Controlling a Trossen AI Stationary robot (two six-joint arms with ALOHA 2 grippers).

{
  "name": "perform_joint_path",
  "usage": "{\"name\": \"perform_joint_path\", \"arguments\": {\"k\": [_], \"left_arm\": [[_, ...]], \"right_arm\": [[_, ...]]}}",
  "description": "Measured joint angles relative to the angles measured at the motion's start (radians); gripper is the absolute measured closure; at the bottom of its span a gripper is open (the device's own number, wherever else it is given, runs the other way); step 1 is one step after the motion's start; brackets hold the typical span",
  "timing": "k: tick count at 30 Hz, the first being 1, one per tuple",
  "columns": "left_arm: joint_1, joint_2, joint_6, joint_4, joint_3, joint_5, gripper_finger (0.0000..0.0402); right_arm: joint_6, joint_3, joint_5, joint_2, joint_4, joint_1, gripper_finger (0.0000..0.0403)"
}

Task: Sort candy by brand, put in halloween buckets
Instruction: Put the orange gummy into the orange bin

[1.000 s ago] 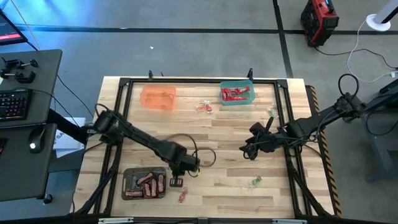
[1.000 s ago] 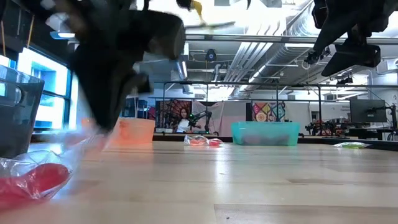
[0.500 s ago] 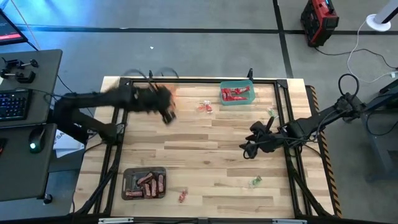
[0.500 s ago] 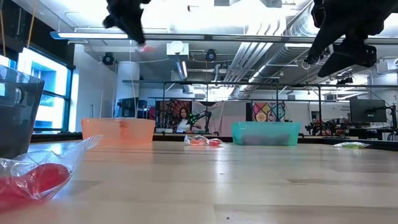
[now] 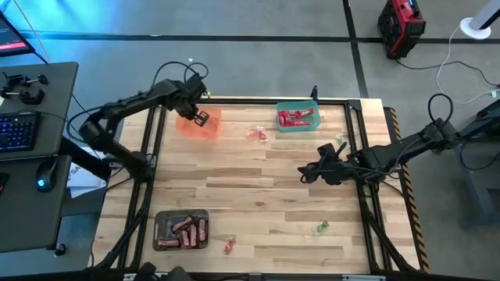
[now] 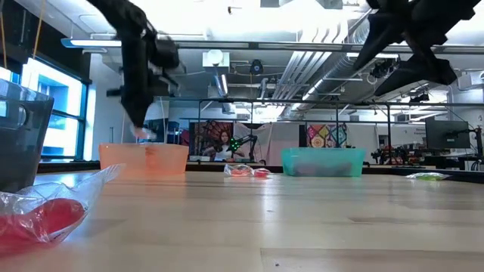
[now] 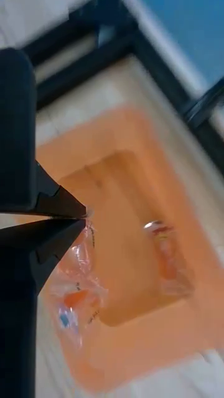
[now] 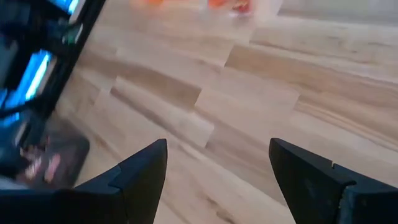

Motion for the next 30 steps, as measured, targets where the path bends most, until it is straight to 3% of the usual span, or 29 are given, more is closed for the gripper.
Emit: {"name": "perform_joint_path", "arguments": {"k": [3, 11, 16, 21, 26, 30], "left_arm": [[0.035, 0.045, 0.056, 0.048, -0.038, 0.052, 0.0382], [0.067, 0.044, 0.072, 0.109, -0.041, 0.06, 0.0316], [0.044, -0.025, -0.027, 0.169, -0.041, 0.267, 0.0281], [-0.119, -0.075, -0.172, 0.353, -0.038, 0.394, 0.0264], [-0.349, 0.017, -0.245, 0.443, 0.001, 0.303, 0.0268], [-0.419, 0.184, -0.186, 0.383, 0.123, 0.288, 0.0266]], "right_arm": [[0.046, 0.0, 0.015, 0.0, 0.0, -0.026, 0.0128], [0.041, 0.0, 0.009, 0.0, 0.0, -0.082, 0.0128], [-0.067, 0.0, -0.055, 0.0, 0.0, -0.119, 0.0128], [-0.156, 0.0, -0.128, 0.0, 0.0, -0.135, 0.0128], [-0.177, 0.0, -0.124, 0.0, 0.0, -0.135, 0.0128], [-0.194, 0.0, -0.124, 0.0, 0.0, -0.135, 0.0128]]}}
